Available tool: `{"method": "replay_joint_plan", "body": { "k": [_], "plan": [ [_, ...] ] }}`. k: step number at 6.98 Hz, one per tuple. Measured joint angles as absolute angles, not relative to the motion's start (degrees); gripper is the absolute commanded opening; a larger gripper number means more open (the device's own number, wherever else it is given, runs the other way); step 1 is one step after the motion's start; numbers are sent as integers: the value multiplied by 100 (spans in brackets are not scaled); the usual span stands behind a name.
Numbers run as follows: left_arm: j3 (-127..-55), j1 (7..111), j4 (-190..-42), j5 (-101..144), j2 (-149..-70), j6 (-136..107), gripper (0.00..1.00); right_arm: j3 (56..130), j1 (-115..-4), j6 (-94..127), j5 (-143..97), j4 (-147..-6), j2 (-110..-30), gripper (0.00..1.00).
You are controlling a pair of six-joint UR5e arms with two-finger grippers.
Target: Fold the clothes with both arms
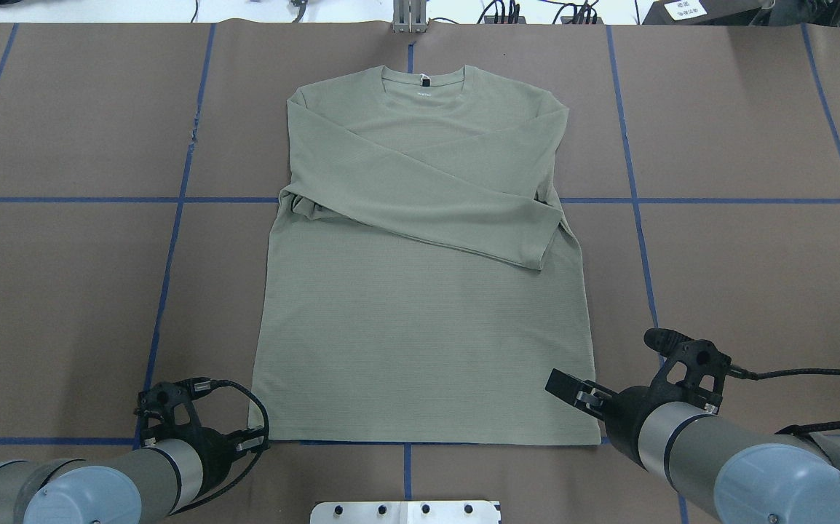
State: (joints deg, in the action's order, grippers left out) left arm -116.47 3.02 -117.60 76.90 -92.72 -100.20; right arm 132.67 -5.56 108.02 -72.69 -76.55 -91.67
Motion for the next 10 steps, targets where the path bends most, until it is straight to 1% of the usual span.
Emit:
{"method": "replay_joint_plan", "body": {
  "k": [1,2,3,4,5,6,9,10],
  "plan": [
    [-11646,301,-11760,7690,-9265,-10012,13,13265,-554,10802,-7268,-7655,-9167,98],
    [-11646,301,-11760,7690,-9257,-9998,4,13263,-554,10802,-7269,-7655,-9167,98],
    [-11647,304,-11760,7690,-9248,-9956,0,13263,-554,10802,-7269,-7655,-9167,98],
    [-11660,309,-11760,7690,-9242,-9907,0,13257,-554,10802,-7269,-7657,-9172,97],
    [-11702,316,-11756,7691,-9239,-9876,0,13243,-559,10806,-7269,-7665,-9189,89],
    [-11803,328,-11746,7680,-9238,-9863,0,13221,-560,10884,-7260,-7677,-9262,76],
    [-12322,388,-11740,7670,-9270,-9883,0,13068,-453,11734,-7205,-7431,-9527,74],
    [-12399,398,-11742,7667,-9291,-9894,0,12911,-352,11877,-7111,-7062,-9553,70]
  ]
}}
